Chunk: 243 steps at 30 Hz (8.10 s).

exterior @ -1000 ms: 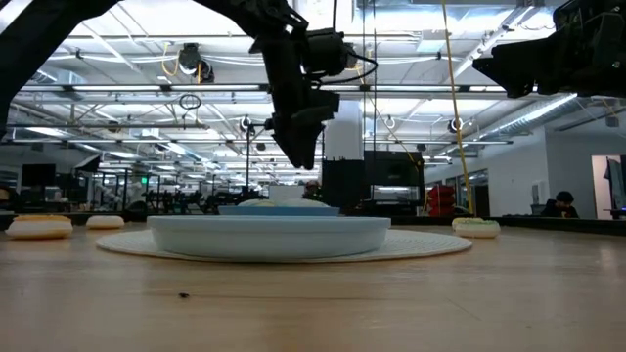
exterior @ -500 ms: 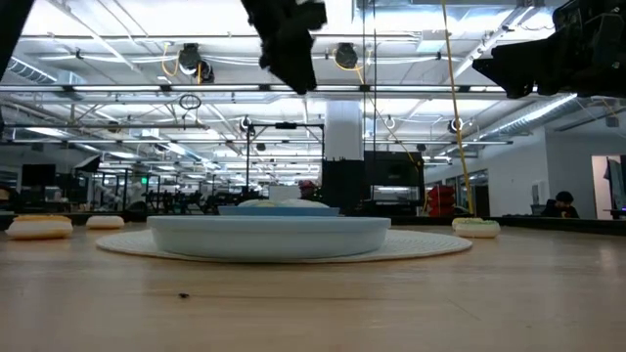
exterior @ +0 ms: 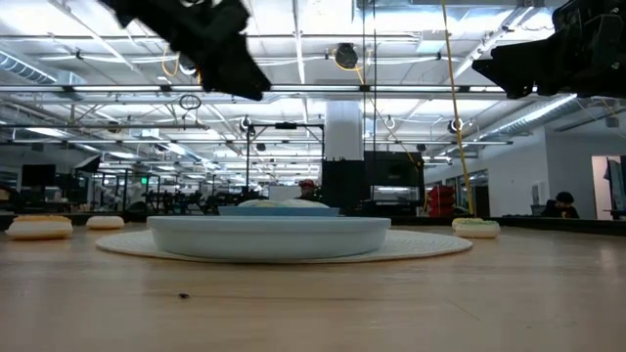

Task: Pick & Place donuts
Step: Put the top small yellow donut on the light blue plate

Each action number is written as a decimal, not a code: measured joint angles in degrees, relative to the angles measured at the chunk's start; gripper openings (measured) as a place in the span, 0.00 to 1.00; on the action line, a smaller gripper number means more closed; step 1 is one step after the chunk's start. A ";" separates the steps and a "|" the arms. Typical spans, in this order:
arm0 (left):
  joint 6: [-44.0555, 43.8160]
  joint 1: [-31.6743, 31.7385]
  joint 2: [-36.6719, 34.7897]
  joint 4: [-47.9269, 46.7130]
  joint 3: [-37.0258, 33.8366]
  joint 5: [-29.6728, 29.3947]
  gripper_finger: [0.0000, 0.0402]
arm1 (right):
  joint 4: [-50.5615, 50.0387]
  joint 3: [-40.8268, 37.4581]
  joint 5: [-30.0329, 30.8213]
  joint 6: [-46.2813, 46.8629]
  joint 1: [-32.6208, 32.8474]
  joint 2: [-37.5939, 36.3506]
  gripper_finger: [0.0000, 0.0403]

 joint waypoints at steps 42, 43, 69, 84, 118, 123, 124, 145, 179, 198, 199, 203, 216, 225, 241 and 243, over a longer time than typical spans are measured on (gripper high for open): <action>-0.76 -2.36 -41.05 42.62 -46.71 7.41 0.58 | 0.05 0.00 0.00 0.00 0.00 0.00 0.62; -0.89 -2.36 -41.72 41.93 -47.13 6.70 0.58 | 0.05 0.00 0.00 0.00 -0.02 0.00 0.62; -2.65 -2.19 -59.80 8.93 -45.60 -0.69 0.58 | 0.07 0.00 -0.01 0.00 -0.01 0.00 0.62; -3.57 -2.21 -60.70 7.39 -45.60 -1.68 0.58 | 0.07 0.00 -0.01 0.00 -0.01 0.00 0.62; -3.65 -2.20 -60.67 7.83 -45.60 -1.66 0.58 | -40.99 35.68 20.88 37.53 -4.64 42.83 0.61; -3.65 -2.21 -60.67 7.82 -45.60 -1.66 0.58 | -54.74 47.10 18.10 31.63 -11.28 60.41 0.61; -3.65 -2.21 -60.67 7.84 -45.60 -1.66 0.58 | -56.35 49.07 17.78 30.13 -12.61 62.79 0.61; -3.63 -2.20 -60.67 7.86 -45.60 -1.66 0.58 | -60.12 52.87 13.28 17.59 -22.82 85.25 0.81; -3.63 -2.20 -60.68 7.87 -45.60 -1.66 0.58 | -51.00 47.80 11.71 19.08 -22.91 86.62 0.74; -3.63 -2.19 -60.67 7.87 -45.60 -1.66 0.58 | -51.03 47.76 11.86 19.07 -22.91 86.62 0.47; -3.63 -2.20 -60.67 7.87 -45.60 -1.66 0.58 | -51.03 47.76 11.84 19.06 -22.91 86.62 0.46; -3.63 -2.21 -60.67 7.87 -45.60 -1.66 0.58 | -51.05 47.80 11.72 19.08 -22.59 85.72 0.45; -3.63 -2.20 -60.70 7.89 -45.58 -1.66 0.58 | -43.68 48.24 -4.99 22.83 -19.35 79.23 0.45; -3.63 -2.21 -60.67 7.89 -45.58 -1.66 0.58 | -37.31 48.26 -10.76 24.09 -16.09 76.15 0.45; -3.63 -2.19 -60.70 7.89 -45.58 -1.66 0.58 | -26.20 48.26 -10.76 16.57 -10.03 75.84 0.45; -3.63 -2.21 -60.69 7.89 -45.58 -1.66 0.58 | -23.54 48.26 -10.74 15.99 -9.17 75.84 0.45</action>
